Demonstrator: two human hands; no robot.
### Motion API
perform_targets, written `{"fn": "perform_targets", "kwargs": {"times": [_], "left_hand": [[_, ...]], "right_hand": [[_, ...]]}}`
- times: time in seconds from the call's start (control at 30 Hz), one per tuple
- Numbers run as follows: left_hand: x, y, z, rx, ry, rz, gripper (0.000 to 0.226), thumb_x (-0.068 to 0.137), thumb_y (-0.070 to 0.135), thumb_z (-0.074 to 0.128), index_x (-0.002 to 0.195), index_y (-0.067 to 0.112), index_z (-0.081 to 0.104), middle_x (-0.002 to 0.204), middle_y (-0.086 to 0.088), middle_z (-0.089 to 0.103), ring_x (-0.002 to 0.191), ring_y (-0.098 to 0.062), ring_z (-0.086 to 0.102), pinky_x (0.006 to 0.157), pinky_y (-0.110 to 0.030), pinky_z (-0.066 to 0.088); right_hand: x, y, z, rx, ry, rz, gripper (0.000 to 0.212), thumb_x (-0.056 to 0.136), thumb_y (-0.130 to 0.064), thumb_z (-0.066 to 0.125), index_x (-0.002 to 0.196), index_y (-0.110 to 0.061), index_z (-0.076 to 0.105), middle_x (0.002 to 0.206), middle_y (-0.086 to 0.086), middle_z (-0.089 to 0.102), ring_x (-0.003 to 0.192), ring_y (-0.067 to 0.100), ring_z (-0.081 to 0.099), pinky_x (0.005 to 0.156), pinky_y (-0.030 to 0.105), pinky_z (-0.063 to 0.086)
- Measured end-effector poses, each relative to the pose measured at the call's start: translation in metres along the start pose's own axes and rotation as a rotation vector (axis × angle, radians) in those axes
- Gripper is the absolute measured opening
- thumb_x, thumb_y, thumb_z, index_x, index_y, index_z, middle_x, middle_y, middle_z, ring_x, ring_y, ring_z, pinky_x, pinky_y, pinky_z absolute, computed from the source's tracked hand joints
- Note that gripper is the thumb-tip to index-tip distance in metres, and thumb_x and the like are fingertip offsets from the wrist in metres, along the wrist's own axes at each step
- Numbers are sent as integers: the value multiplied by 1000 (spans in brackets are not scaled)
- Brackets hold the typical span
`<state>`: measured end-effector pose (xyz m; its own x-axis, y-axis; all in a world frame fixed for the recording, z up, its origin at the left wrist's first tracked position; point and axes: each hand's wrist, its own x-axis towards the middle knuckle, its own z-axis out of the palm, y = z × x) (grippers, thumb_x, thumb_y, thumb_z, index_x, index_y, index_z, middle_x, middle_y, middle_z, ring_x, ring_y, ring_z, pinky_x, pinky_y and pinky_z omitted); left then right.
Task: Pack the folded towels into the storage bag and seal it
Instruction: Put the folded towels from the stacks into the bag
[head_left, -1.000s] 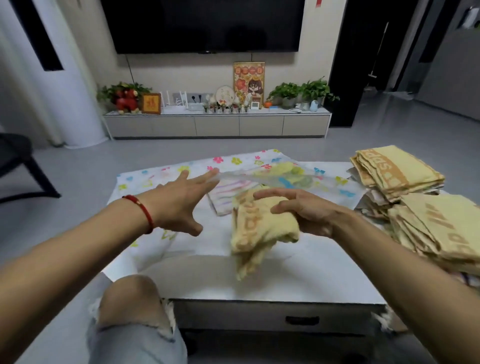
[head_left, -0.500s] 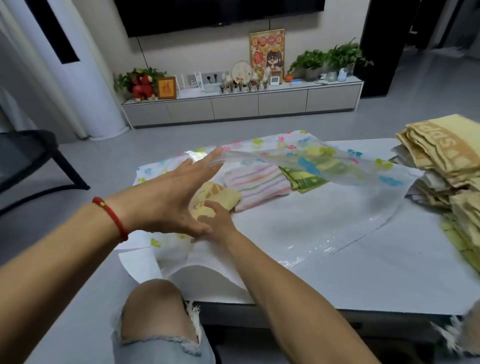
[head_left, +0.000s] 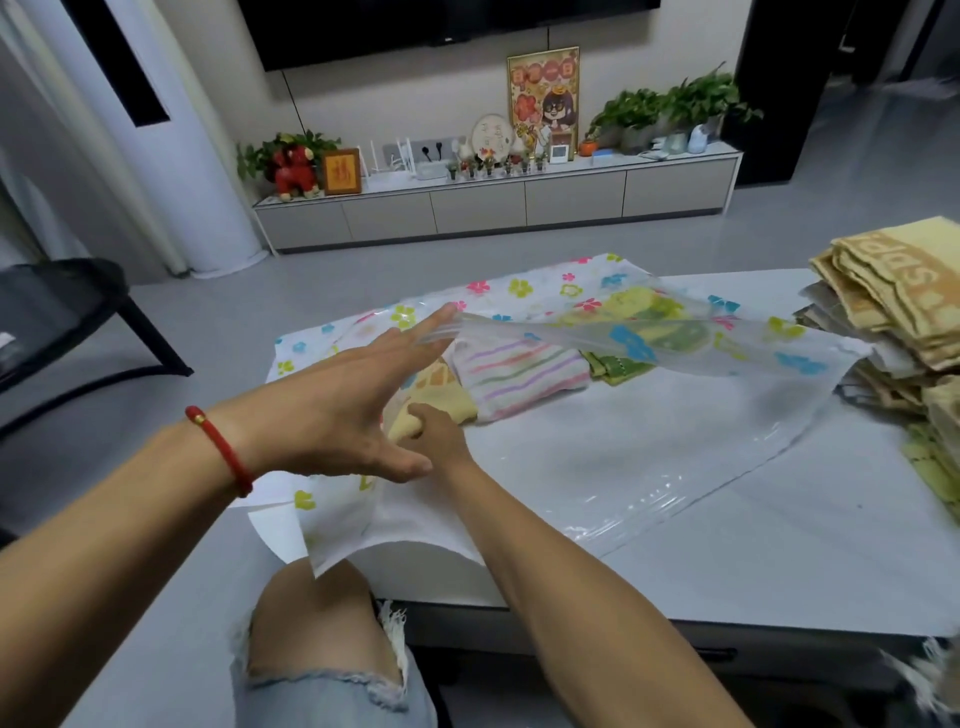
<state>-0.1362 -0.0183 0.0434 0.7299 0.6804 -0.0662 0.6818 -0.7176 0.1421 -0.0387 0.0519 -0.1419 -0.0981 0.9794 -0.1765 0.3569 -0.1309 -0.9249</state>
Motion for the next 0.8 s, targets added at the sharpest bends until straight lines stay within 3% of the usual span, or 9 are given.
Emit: {"fn": "perform_targets", "kwargs": {"times": [0.07, 0.13, 0.17, 0.23, 0.33, 0.4, 0.5, 0.67, 0.8], "left_hand": [[0, -1, 0, -6, 1, -18, 111, 72, 48, 77, 152, 45, 1, 154, 37, -14, 126, 31, -8, 93, 10, 1], [-3, 0, 1, -8, -5, -46, 110, 73, 52, 76, 151, 47, -1, 152, 41, -17, 130, 24, -1, 93, 9, 3], [-4, 1, 1, -11, -5, -62, 109, 73, 53, 75, 150, 50, -2, 150, 43, -18, 130, 21, 1, 95, 7, 5], [-4, 6, 3, -1, 23, -63, 104, 74, 56, 71, 147, 54, -3, 150, 42, -16, 134, 17, 1, 105, -1, 8], [7, 19, 9, 92, 147, -74, 93, 74, 71, 56, 152, 41, 17, 164, 14, -5, 149, -11, 8, 119, -31, 22], [23, 32, 13, 172, 175, -105, 87, 76, 64, 61, 150, 37, 26, 165, 4, -2, 150, -24, 10, 115, -49, 30], [54, 52, 23, 304, 155, -95, 81, 76, 58, 64, 148, 36, 32, 165, 1, -1, 149, -32, 8, 110, -58, 32], [115, 91, 43, 510, 94, -11, 66, 77, 62, 60, 138, 40, 47, 164, -2, 6, 147, -40, 8, 108, -65, 29], [155, 115, 66, 533, -3, 12, 66, 77, 64, 60, 137, 41, 49, 162, -3, 17, 145, -42, 10, 106, -69, 26]], "right_hand": [[-4, 0, -2, 148, -53, -22, 69, 81, -24, 56, 147, -8, 48, 137, 20, 61, 126, 39, 58, 94, 35, 51], [-5, 8, -9, 255, -145, 17, 68, 92, -8, 55, 157, -15, 35, 119, 20, 65, 107, 40, 67, 75, 27, 55], [-6, 8, -14, 266, -160, 36, 67, 96, -2, 51, 158, -18, 32, 109, 18, 66, 92, 36, 69, 70, 27, 54], [-18, 14, -35, 229, -154, 61, 61, 96, 1, 53, 152, -20, 46, 100, 15, 70, 69, 22, 65, 63, 29, 54], [-56, 29, -78, 130, -170, 54, 37, 93, -9, 62, 128, -19, 69, 105, 10, 76, 72, 16, 68, 64, 26, 56], [-91, 37, -114, 31, -187, 45, 32, 92, -13, 63, 122, -19, 72, 109, 12, 78, 78, 18, 70, 69, 29, 58], [-149, 45, -181, -135, -136, 43, 29, 93, -14, 62, 120, -19, 73, 106, 8, 79, 85, 26, 74, 72, 33, 60], [-229, 61, -306, -534, 267, 45, 27, 92, -12, 61, 113, -20, 77, 96, -2, 80, 75, 14, 73, 71, 28, 54], [-271, 85, -404, -796, 773, 82, 30, 91, -9, 60, 113, -14, 78, 109, 9, 78, 98, 29, 69, 82, 37, 53]]}}
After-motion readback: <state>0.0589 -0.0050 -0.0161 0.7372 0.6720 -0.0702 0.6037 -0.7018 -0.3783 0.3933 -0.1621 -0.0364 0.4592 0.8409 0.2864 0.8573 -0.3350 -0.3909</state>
